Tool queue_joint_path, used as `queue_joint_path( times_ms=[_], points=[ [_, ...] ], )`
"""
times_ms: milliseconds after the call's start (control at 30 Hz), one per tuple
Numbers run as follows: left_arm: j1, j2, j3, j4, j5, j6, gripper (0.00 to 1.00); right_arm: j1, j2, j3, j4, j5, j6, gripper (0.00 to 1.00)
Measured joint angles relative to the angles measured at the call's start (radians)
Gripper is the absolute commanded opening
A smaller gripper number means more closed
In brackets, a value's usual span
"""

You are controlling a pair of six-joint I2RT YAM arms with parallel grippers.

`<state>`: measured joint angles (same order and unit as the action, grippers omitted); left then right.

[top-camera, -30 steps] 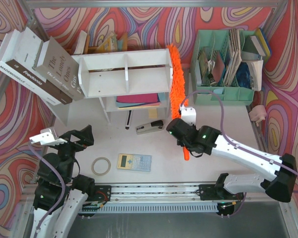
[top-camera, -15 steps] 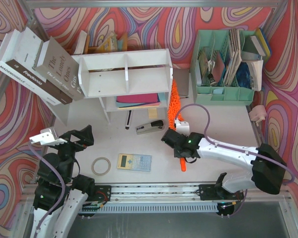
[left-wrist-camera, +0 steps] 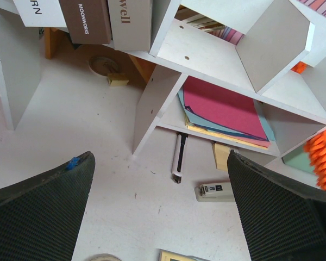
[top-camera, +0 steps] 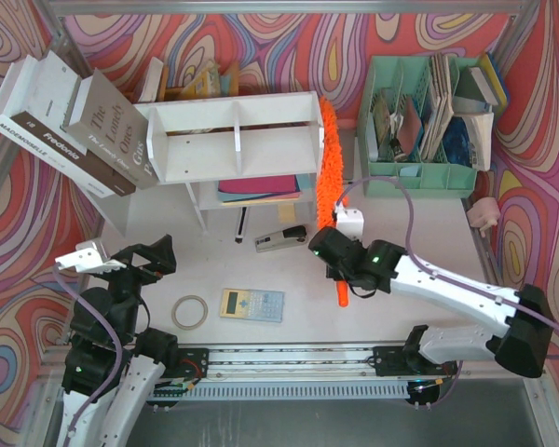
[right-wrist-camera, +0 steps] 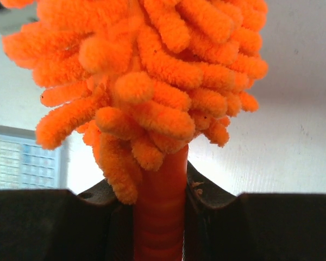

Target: Dust the bookshelf with a duster

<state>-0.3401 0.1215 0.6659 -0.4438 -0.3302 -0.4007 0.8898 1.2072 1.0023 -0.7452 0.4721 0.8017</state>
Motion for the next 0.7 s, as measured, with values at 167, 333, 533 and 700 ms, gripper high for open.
queue_joint_path(
  times_ms=[167, 333, 533, 700],
  points=[
    [0.000, 0.000, 0.000, 0.000, 0.000, 0.000, 0.98, 0.000, 0.071, -0.148, 0.058, -0.061, 0.013, 0.00],
    [0.000, 0.004, 0.000, 0.000, 0.001, 0.000, 0.98, 0.000, 0.154, -0.235, 0.100, -0.122, 0.016, 0.00],
    [0.000, 0.005, 0.000, 0.000, 0.000, 0.000, 0.98, 0.000, 0.174, -0.225, 0.131, -0.121, 0.014, 0.00],
    [0.000, 0.005, 0.000, 0.000, 0.001, 0.000, 0.98, -0.001, 0.127, -0.135, 0.050, -0.086, 0.015, 0.00]
  ],
)
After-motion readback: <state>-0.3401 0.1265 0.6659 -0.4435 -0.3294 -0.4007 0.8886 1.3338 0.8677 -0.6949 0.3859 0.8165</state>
